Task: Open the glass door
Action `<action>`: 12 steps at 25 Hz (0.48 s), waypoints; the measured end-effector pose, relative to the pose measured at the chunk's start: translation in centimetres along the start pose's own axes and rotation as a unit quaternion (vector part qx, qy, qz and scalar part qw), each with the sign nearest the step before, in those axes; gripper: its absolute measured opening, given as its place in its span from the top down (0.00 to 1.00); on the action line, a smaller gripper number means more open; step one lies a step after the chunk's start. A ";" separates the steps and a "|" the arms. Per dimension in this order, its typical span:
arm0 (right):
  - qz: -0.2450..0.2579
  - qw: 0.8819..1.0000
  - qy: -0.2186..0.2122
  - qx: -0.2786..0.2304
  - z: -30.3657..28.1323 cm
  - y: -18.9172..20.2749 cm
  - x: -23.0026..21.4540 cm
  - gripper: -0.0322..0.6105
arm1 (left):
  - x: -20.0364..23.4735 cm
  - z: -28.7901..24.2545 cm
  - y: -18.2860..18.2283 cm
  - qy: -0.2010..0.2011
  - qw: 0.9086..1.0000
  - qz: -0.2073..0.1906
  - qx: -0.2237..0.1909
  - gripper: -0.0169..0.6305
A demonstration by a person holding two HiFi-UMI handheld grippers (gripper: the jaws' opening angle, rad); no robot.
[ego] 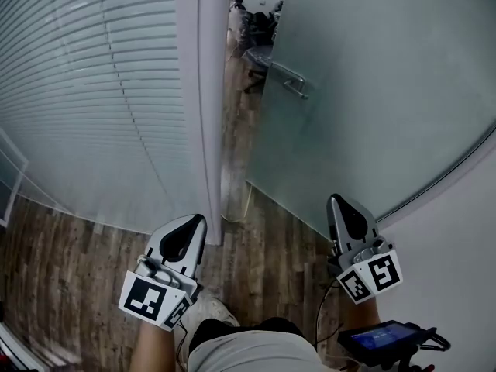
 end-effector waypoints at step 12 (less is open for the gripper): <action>-0.003 0.999 -0.040 0.025 5.6 -6.8 0.8 0.95 | -6.4 3.4 -6.3 -0.030 0.999 0.006 0.013 0.97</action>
Point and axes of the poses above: the fingertips, and each gripper's own axes: z backward along the fingers, x to its left, y out of its underside, the point moved 9 cm from there along z, backward along the fingers, and after that the axes turned 2 degrees about -z, right-handed, at the moved point
